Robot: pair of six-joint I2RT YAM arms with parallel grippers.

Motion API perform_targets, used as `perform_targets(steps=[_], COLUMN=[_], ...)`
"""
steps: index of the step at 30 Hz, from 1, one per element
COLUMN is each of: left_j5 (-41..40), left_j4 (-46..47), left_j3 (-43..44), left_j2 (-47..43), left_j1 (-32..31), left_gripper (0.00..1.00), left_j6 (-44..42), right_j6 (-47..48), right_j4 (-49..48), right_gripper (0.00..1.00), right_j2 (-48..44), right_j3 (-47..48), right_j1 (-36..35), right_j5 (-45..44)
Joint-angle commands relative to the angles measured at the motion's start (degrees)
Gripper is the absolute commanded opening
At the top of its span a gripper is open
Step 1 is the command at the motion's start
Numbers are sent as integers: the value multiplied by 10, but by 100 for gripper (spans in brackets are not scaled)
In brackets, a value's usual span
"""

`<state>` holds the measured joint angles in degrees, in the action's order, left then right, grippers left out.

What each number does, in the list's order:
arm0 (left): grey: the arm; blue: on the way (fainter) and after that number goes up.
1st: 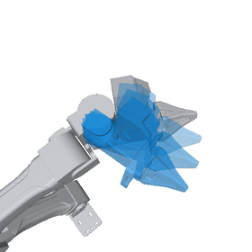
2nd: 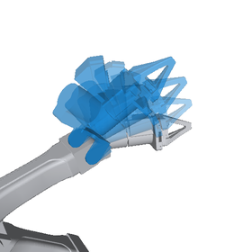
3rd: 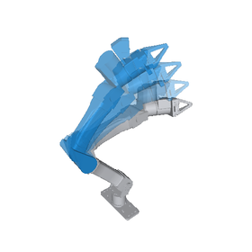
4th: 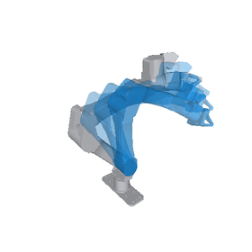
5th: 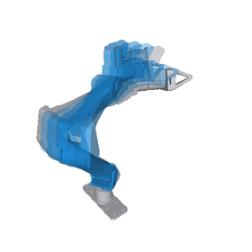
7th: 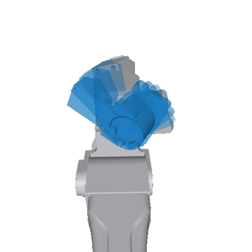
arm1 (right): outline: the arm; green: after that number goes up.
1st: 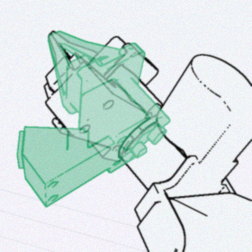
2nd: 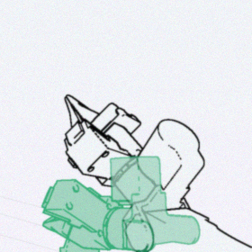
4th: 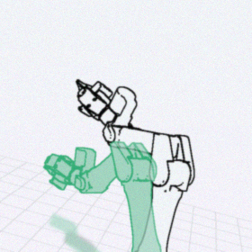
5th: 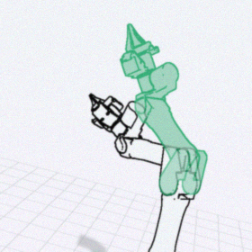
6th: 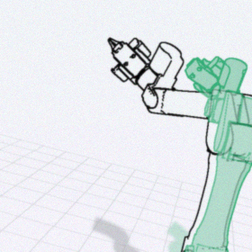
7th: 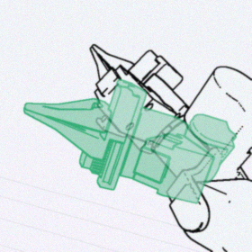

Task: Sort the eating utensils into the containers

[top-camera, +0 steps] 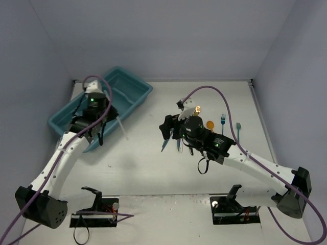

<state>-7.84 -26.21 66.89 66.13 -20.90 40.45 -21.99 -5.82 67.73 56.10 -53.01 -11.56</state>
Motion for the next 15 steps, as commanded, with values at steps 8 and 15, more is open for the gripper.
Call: perform_targets(steps=[8, 15], left_j5=[55, 52], left_j4=[-50, -56], left_j3=[61, 100], left_j2=[116, 227], left_j1=[365, 411], left_gripper=[0, 0], left_j6=[-70, -69], right_j6=[6, 8], right_j4=[-16, 0], right_gripper=[66, 66], right_j2=[-41, -23], right_j3=[-97, -112], right_j1=[85, 95], right_j5=[-23, -34])
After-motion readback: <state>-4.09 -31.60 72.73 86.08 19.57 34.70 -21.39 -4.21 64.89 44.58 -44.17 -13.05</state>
